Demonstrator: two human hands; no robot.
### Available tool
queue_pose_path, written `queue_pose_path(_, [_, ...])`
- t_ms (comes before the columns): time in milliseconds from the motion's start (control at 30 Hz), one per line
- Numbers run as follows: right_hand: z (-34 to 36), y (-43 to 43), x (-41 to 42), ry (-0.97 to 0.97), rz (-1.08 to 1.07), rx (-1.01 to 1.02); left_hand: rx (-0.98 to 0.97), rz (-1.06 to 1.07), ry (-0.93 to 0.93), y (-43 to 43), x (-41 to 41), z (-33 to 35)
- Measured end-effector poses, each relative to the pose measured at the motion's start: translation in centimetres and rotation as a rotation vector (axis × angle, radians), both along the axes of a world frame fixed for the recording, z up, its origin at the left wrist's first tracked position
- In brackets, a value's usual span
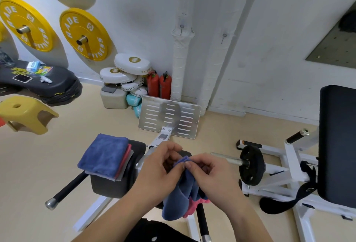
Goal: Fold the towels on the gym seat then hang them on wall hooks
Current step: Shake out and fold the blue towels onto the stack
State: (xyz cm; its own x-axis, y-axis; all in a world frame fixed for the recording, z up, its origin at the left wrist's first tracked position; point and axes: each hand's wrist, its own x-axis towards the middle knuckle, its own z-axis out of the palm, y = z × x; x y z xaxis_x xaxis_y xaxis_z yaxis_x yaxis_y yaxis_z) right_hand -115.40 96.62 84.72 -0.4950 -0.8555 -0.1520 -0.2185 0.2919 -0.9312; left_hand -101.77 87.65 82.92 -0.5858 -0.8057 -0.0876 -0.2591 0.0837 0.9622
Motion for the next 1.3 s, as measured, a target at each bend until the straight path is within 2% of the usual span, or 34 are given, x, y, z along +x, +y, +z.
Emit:
queue_pose_path(167, [-0.5,-0.2,-0.3,0.297,-0.075,-0.050,-0.077,-0.093,-0.157,0.6,-0.6,-1.3])
queue_pose_path(200, [-0.7,-0.3,-0.3,0.295,-0.112,-0.069,-0.087,-0.084,-0.185,0.6,-0.7,-1.5])
queue_pose_path(333, [-1.0,0.0,-1.5,0.080,-0.276,-0.135,-0.187,-0.091,-0.362,-0.3,-0.7,-2.7])
queue_pose_path(567, [-1.1,0.1,-3.8,0.082,-0.440,-0.177,-0.218,-0.097,-0.576,-2.3,-0.4,-5.3])
queue_pose_path(733, [-0.3,1.0,-5.0,-0.020,-0.498,-0.194,-0.170,-0.146,-0.519,-3.3,0.0,-6.0])
queue_pose_path(867, [-1.0,1.5,-6.2,0.029,-0.524,-0.165,-0.165,-0.341,-0.562,-4.1,0.7,-6.4])
queue_pose_path(933, [-1.5,1.7,-7.0,0.069,-0.523,-0.150,-0.166,-0.374,-0.555,-4.4,0.9,-6.2])
queue_pose_path(1133, [-1.9,2.1,-9.4,0.003,-0.587,-0.148,-0.231,-0.323,-0.451,-5.8,1.9,-3.6])
queue_pose_path(1300, [0.6,3.3,-9.5,0.155,-0.601,-0.212,-0.228,-0.145,-0.302,-5.8,3.0,0.7])
